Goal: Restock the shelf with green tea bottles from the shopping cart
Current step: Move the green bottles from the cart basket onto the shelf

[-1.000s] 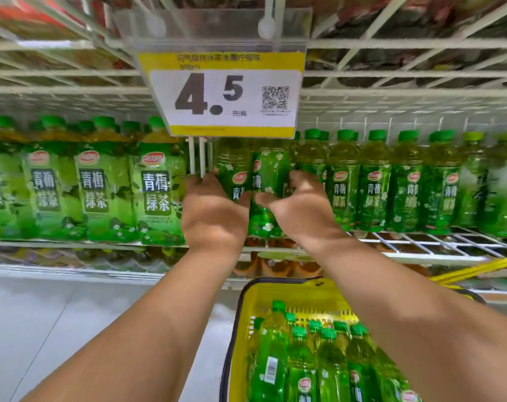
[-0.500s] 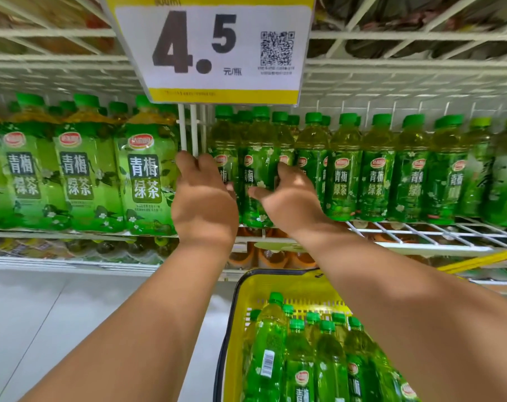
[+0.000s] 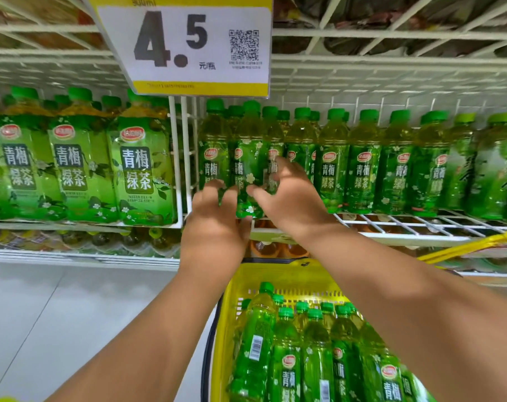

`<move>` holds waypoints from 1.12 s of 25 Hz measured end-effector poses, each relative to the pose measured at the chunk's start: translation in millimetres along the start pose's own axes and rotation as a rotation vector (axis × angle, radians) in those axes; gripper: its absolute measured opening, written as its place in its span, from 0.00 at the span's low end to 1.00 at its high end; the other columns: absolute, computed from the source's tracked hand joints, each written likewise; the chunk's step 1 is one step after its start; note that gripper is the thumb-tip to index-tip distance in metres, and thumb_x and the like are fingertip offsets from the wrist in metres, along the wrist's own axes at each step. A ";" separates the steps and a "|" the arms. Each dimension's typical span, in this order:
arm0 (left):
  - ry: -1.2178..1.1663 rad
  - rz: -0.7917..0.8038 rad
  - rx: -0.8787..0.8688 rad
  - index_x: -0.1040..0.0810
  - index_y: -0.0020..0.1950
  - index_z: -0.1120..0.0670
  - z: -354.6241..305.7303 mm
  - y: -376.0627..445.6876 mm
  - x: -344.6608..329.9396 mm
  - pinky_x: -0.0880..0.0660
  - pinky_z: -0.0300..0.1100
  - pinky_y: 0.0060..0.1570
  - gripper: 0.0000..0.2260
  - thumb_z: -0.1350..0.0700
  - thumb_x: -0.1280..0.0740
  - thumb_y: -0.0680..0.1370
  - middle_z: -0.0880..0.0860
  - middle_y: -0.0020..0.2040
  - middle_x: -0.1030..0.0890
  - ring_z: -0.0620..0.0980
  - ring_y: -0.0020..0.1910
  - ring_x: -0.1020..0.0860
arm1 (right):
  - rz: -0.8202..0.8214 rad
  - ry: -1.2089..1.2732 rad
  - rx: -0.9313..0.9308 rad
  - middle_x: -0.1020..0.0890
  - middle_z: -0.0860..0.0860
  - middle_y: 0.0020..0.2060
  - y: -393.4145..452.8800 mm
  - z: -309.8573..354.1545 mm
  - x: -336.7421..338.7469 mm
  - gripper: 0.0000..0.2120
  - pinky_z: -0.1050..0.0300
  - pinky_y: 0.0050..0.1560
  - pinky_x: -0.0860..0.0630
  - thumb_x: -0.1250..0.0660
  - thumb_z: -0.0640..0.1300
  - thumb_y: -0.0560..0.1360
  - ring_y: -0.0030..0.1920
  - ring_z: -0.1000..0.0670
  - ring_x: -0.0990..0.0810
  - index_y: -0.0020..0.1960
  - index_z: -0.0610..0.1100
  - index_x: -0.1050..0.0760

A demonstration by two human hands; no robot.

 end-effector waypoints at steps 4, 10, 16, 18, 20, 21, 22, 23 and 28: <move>0.016 0.020 -0.059 0.28 0.72 0.55 -10.1 -32.0 -3.7 0.23 0.55 0.57 0.29 0.47 0.28 0.73 0.61 0.72 0.31 0.62 0.72 0.34 | 0.028 -0.085 0.145 0.28 0.50 0.66 -48.0 -13.1 17.5 0.30 0.51 0.61 0.27 0.34 0.59 0.76 0.66 0.48 0.28 0.74 0.48 0.35; 0.000 0.038 -0.146 0.30 0.73 0.55 -31.9 -99.4 -9.8 0.29 0.56 0.66 0.28 0.45 0.31 0.76 0.58 0.72 0.31 0.58 0.72 0.34 | 0.062 -0.147 0.270 0.31 0.53 0.71 -137.0 -67.2 33.4 0.29 0.58 0.68 0.36 0.36 0.59 0.77 0.71 0.53 0.34 0.75 0.51 0.36; 0.013 0.160 -0.064 0.31 0.75 0.51 -44.8 -163.9 -41.8 0.28 0.54 0.66 0.30 0.42 0.32 0.76 0.54 0.75 0.33 0.57 0.74 0.36 | 0.084 -0.110 0.125 0.33 0.57 0.70 -204.8 -140.8 45.8 0.30 0.66 0.63 0.39 0.35 0.60 0.76 0.69 0.57 0.34 0.75 0.53 0.37; 0.040 0.236 -0.022 0.32 0.76 0.50 -45.7 -178.2 -57.2 0.30 0.54 0.69 0.31 0.41 0.32 0.76 0.55 0.75 0.34 0.57 0.74 0.36 | 0.072 -0.121 0.068 0.31 0.56 0.69 -225.3 -161.1 48.4 0.30 0.64 0.62 0.34 0.33 0.59 0.75 0.68 0.56 0.32 0.73 0.53 0.36; 0.062 0.303 0.020 0.35 0.78 0.50 -43.5 -188.8 -71.7 0.34 0.52 0.71 0.32 0.41 0.33 0.76 0.56 0.76 0.35 0.56 0.74 0.38 | 0.067 -0.131 -0.003 0.32 0.55 0.70 -242.1 -177.9 47.7 0.31 0.59 0.62 0.30 0.32 0.60 0.74 0.68 0.54 0.32 0.73 0.53 0.37; 0.066 0.319 0.042 0.36 0.78 0.50 -42.3 -191.8 -77.4 0.34 0.52 0.72 0.33 0.40 0.33 0.77 0.56 0.76 0.35 0.56 0.74 0.38 | 0.072 -0.135 -0.039 0.32 0.55 0.71 -249.0 -185.3 46.2 0.31 0.57 0.62 0.29 0.33 0.60 0.74 0.69 0.54 0.33 0.74 0.53 0.38; 0.070 0.327 0.061 0.37 0.78 0.51 -40.9 -194.1 -81.6 0.33 0.51 0.72 0.33 0.40 0.33 0.76 0.56 0.75 0.35 0.55 0.74 0.38 | 0.083 -0.140 -0.072 0.33 0.54 0.71 -255.0 -191.8 43.5 0.32 0.56 0.63 0.29 0.33 0.61 0.74 0.70 0.54 0.34 0.74 0.53 0.38; 0.074 0.333 0.077 0.36 0.78 0.52 -40.4 -195.8 -85.5 0.33 0.51 0.71 0.34 0.41 0.32 0.76 0.56 0.75 0.34 0.55 0.74 0.38 | 0.090 -0.144 -0.104 0.34 0.53 0.72 -260.7 -197.7 41.2 0.33 0.55 0.64 0.29 0.33 0.61 0.75 0.70 0.53 0.34 0.75 0.52 0.39; 0.097 0.381 0.133 0.34 0.77 0.55 -34.1 -207.6 -100.3 0.32 0.53 0.70 0.35 0.42 0.29 0.75 0.58 0.74 0.32 0.58 0.73 0.36 | 0.093 -0.123 -0.254 0.33 0.49 0.70 -287.5 -215.4 29.8 0.35 0.58 0.61 0.29 0.31 0.59 0.74 0.66 0.50 0.29 0.75 0.46 0.38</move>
Point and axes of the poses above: each hand's wrist, its own y-axis towards the middle knuckle, its own x-axis out of the back of the hand, z = x × y, the point moved 6 cm from there along y, towards the middle knuckle
